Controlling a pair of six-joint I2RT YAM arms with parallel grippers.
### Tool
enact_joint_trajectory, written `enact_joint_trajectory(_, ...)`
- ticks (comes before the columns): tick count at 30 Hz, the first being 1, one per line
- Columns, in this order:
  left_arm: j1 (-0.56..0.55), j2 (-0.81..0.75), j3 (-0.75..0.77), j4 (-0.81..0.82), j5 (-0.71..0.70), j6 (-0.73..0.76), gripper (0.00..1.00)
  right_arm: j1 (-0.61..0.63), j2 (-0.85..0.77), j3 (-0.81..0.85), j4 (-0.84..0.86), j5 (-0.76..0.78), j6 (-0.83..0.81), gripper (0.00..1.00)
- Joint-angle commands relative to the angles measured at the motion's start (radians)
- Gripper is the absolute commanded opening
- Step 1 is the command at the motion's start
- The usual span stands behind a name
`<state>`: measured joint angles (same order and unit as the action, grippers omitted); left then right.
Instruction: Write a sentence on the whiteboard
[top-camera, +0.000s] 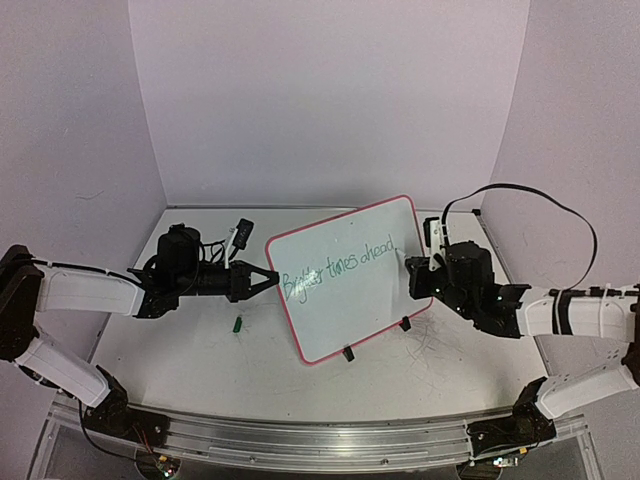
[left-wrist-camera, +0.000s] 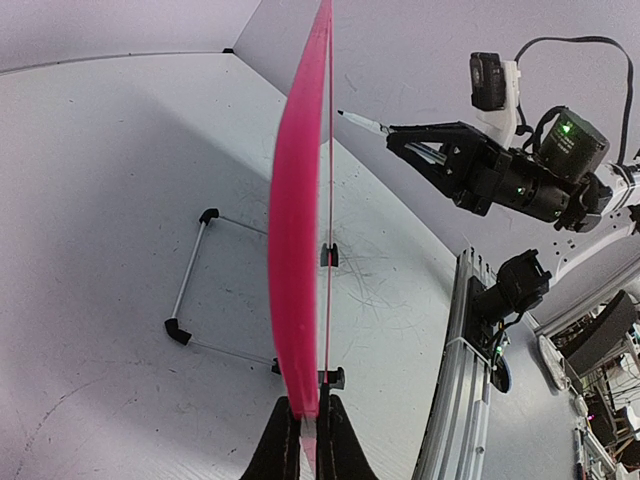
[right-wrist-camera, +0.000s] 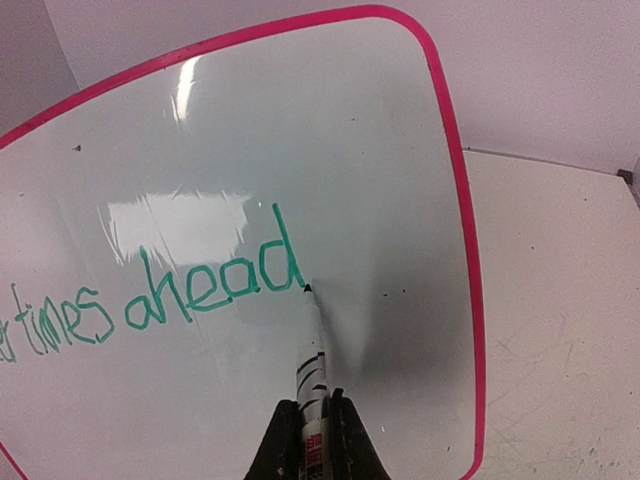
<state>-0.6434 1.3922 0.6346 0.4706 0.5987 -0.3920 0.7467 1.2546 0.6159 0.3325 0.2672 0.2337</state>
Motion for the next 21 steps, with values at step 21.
enact_joint_trajectory(21,0.007,-0.027,0.014,-0.027,-0.034,0.033,0.00,-0.012,0.025,0.039,0.059,0.020,-0.018,0.00)
